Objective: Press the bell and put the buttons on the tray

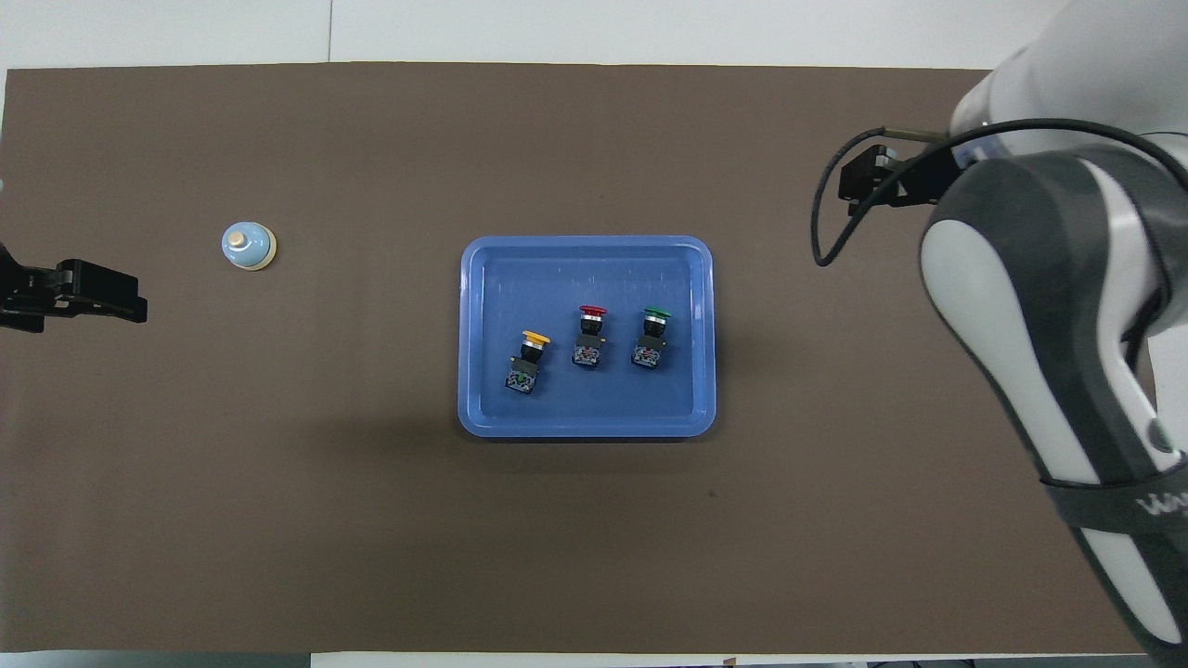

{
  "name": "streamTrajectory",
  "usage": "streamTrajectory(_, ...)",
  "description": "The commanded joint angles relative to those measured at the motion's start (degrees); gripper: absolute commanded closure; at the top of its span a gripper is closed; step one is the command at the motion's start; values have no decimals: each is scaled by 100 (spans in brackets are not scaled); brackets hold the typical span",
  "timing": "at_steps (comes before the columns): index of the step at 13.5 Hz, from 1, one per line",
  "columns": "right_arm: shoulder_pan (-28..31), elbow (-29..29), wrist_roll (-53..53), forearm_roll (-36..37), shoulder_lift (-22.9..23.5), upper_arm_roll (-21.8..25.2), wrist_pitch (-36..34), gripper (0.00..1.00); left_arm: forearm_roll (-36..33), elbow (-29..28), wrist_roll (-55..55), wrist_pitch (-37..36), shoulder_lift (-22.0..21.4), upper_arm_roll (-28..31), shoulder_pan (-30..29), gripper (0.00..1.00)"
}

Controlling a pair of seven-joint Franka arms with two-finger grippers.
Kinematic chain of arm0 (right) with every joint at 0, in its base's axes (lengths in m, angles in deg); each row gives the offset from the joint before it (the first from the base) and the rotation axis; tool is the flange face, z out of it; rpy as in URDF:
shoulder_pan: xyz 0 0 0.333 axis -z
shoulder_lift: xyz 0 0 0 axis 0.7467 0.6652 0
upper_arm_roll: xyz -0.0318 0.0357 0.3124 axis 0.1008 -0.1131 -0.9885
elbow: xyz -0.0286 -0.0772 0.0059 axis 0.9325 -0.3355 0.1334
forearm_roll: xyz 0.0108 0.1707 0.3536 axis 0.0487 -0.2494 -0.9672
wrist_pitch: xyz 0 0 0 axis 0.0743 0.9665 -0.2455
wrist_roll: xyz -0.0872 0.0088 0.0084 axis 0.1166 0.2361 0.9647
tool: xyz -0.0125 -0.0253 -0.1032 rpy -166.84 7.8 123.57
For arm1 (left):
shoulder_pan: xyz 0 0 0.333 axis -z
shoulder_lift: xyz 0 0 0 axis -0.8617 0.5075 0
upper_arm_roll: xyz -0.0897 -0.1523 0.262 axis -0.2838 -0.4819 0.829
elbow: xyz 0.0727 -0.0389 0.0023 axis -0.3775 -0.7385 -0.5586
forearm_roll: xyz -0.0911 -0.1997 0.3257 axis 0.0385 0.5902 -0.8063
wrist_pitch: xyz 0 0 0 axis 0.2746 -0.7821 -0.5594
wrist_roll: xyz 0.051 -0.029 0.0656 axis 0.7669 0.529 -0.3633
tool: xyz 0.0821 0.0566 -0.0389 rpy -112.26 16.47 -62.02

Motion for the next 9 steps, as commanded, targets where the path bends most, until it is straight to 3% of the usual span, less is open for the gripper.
streamTrajectory(1, 612, 172, 993, -55, -473, -121, -421, 0, 54, -215, -68, 371, -49, 46, 19, 100)
streamTrajectory(3, 885, 216, 1442, -55, -746, -121, -773, 0, 54, -312, -67, 862, 161, 54, 1, 100)
streamTrajectory(7, 1124, 383, 1637, -46, -1169, -121, -1345, 0, 62, 134, -138, 1881, 1556, 107, -16, 100)
streamTrajectory(9, 1168, 523, 1638, -38, -1213, -129, -1285, 0, 54, 101, -173, 2575, 1927, 99, -95, 100)
